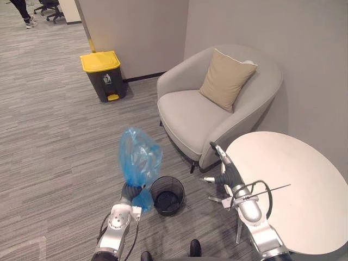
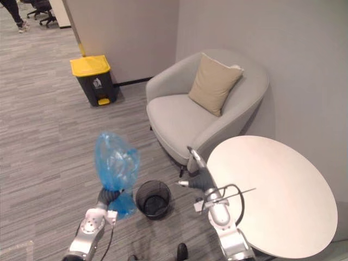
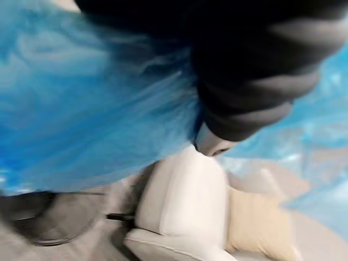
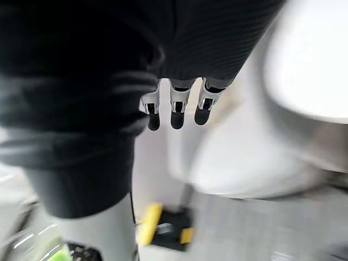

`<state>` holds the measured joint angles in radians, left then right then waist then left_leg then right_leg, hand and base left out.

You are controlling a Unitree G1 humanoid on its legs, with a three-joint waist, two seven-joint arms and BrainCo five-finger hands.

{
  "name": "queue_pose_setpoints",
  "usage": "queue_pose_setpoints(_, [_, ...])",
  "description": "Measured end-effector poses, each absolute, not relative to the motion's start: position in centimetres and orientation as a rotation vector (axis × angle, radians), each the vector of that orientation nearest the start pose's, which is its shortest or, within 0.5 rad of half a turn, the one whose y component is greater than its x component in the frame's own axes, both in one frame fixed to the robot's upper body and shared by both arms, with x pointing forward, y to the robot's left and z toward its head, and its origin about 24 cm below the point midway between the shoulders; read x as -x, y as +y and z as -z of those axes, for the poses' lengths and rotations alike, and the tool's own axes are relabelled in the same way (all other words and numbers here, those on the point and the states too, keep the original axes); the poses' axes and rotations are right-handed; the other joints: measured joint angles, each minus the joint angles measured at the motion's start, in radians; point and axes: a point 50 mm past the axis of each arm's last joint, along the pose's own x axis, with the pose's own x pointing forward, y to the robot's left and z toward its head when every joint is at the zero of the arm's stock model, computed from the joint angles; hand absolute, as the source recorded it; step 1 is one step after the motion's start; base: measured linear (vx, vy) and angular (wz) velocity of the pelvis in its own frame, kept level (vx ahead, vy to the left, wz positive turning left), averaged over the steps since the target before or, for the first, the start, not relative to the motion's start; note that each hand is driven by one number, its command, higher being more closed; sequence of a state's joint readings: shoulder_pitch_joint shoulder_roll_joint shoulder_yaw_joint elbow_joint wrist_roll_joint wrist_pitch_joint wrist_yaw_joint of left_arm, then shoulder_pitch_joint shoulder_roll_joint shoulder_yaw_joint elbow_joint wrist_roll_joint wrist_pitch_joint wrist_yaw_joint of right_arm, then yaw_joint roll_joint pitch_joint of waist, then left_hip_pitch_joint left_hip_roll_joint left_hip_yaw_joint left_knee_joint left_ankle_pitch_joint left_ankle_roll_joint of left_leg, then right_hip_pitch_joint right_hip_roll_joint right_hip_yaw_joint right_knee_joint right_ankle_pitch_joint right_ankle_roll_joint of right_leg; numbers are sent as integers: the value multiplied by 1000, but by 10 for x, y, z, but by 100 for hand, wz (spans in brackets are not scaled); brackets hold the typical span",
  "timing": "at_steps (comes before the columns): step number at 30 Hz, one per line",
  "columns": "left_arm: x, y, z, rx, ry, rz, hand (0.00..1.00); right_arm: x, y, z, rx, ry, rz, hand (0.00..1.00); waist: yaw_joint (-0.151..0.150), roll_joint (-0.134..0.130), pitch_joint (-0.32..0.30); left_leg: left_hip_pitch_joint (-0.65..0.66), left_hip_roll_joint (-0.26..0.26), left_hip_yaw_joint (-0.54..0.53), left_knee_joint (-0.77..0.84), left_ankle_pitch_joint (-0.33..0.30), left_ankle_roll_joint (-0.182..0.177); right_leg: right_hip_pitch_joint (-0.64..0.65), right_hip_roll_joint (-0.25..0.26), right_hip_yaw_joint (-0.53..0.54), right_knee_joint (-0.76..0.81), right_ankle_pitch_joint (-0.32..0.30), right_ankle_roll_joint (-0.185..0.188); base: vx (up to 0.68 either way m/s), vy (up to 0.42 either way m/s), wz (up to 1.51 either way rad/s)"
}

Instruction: Gather rubbish on tea table into small bin, then transfer packed bag to large trash can.

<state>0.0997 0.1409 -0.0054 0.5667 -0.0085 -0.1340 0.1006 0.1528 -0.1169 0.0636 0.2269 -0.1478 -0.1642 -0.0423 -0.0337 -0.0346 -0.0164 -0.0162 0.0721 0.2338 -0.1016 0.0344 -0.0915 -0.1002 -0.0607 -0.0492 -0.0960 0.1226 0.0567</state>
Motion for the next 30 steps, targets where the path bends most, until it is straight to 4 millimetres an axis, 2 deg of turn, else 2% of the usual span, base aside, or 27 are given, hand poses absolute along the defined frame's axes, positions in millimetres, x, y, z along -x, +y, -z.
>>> queue_pose_setpoints(4, [-159, 209, 110, -127, 682, -173, 100, -181, -187, 78, 183, 478, 78, 0, 0, 6, 3, 3, -2, -7, 1, 0, 0, 7, -5, -9, 0, -10, 8, -8, -3, 7])
queue_pose_setpoints(6, [-146, 209, 122, -114, 762, -184, 100, -159, -194, 104, 148, 634, 126, 0, 1, 11, 6, 18, -3, -17, 0, -3, -3, 22, -7, -21, 0, -17, 9, -8, -4, 14])
queue_pose_setpoints(9, [-125, 211, 135, -95, 856, -217, 100, -134, -200, 128, 129, 797, 165, 0, 2, 17, 6, 24, -2, -22, 0, -13, -4, 31, -8, -24, 0, -23, 6, -1, -2, 6])
queue_pose_setpoints(15, [-102, 209, 149, -89, 974, -224, 100, -112, -204, 145, 124, 931, 208, 0, 13, 23, 12, 32, -1, -16, 0, -15, -7, 36, -6, -18, 0, -23, 8, 4, -2, -2])
queue_pose_setpoints(19, [-95, 206, 153, -81, 1004, -226, 100, -115, -205, 146, 131, 946, 225, 0, 22, 21, 39, 50, -4, 5, 2, -24, -5, 43, -7, 7, 5, -24, 10, 2, 8, -15])
queue_pose_setpoints(21, [-98, 206, 152, -82, 995, -224, 100, -117, -204, 146, 131, 951, 222, 0, 21, 16, 56, 43, -11, 5, 12, -26, -6, 39, -10, 10, 8, -23, 11, 2, 9, -2])
queue_pose_setpoints(23, [-111, 205, 149, -85, 966, -218, 100, -129, -203, 144, 134, 933, 218, 0, 23, 10, 73, -20, -10, 5, 66, -41, 3, -25, -16, 12, 77, -43, 21, -15, 3, 0])
queue_pose_setpoints(24, [-120, 205, 147, -86, 945, -213, 100, -139, -202, 141, 137, 908, 218, 0, 22, 7, 101, -50, -11, 3, 108, -51, 13, -61, -21, 17, 136, -59, 23, -30, 13, 4])
queue_pose_setpoints(25, [-127, 205, 145, -87, 928, -209, 100, -140, -202, 140, 139, 904, 222, 0, 22, 6, 116, -65, -13, 1, 135, -60, 20, -81, -27, 25, 175, -69, 22, -33, 26, 7])
queue_pose_setpoints(26, [-134, 204, 142, -87, 909, -205, 100, -145, -201, 138, 144, 892, 221, 0, 23, 2, 120, -91, -20, 0, 173, -69, 32, -104, -37, 33, 208, -75, 28, -38, 53, 5])
queue_pose_setpoints(27, [-138, 204, 139, -89, 887, -205, 100, -148, -200, 137, 147, 883, 217, 0, 25, 8, 121, -110, -9, 1, 182, -74, 41, -105, -34, 43, 212, -77, 52, -25, 47, 19])
queue_pose_setpoints(28, [-143, 205, 136, -91, 866, -204, 100, -153, -199, 135, 150, 867, 211, 0, 18, 14, 127, -119, -5, -8, 192, -73, 42, -124, -36, 54, 315, -149, 54, 2, 36, 59])
queue_pose_setpoints(29, [-150, 206, 133, -96, 842, -201, 100, -148, -197, 137, 150, 879, 207, 0, 18, 13, 126, -121, -13, -50, 206, -70, 42, -140, -35, 66, 503, -258, 54, 53, -43, 98])
queue_pose_setpoints(30, [-152, 206, 131, -99, 825, -201, 100, -146, -194, 138, 152, 887, 195, 0, 25, 10, 128, -123, -19, -82, 224, -68, 41, -125, -35, 75, 625, -327, 71, 50, -83, 96])
